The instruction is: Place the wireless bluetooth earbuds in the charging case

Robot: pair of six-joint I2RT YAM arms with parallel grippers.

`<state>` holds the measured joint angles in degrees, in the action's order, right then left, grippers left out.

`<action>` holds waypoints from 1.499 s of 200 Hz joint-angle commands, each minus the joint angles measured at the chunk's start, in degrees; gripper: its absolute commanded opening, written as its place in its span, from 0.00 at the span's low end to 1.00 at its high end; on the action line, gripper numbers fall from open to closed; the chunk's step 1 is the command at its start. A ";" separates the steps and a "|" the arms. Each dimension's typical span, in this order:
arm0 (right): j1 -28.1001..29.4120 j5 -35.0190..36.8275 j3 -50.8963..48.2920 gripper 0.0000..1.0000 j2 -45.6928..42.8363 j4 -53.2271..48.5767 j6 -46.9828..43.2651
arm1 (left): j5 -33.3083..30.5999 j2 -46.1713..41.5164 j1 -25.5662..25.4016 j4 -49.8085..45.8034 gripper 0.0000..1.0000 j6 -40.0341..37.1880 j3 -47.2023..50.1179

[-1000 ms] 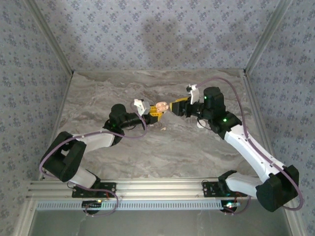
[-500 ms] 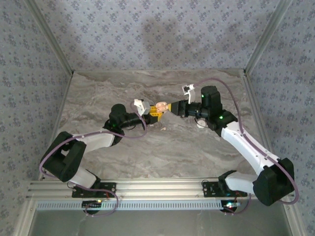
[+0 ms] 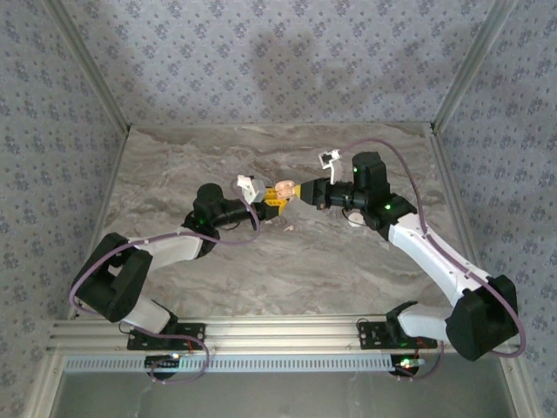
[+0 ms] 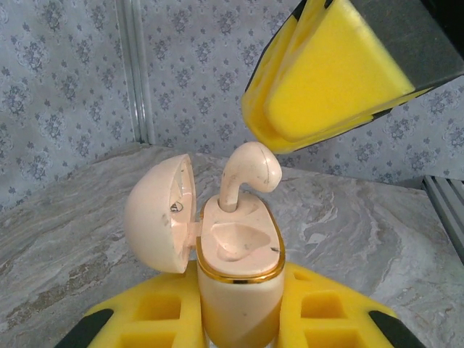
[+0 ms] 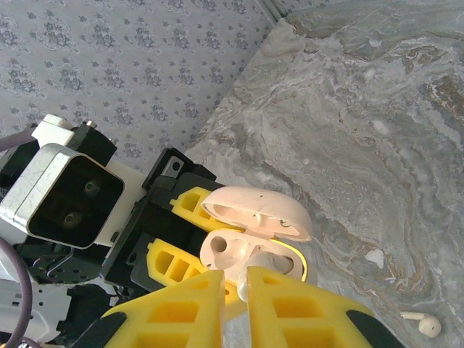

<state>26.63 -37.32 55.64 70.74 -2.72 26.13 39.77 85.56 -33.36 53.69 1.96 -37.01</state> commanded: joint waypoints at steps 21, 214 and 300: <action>1.46 -0.26 0.73 0.18 1.13 0.10 -0.21 | 1.39 -1.31 0.05 1.50 0.19 -0.68 -2.63; 2.55 8.36 3.05 0.26 3.50 -6.08 0.54 | 2.46 -2.67 -0.03 0.38 0.19 -1.56 -2.47; 1.47 4.45 4.17 0.34 -0.77 -6.28 -1.59 | 0.67 -2.73 0.52 -1.13 0.19 -2.93 -0.61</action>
<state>28.91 -32.93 57.43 72.36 -6.76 25.89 39.40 84.93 -33.10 50.98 0.95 -37.12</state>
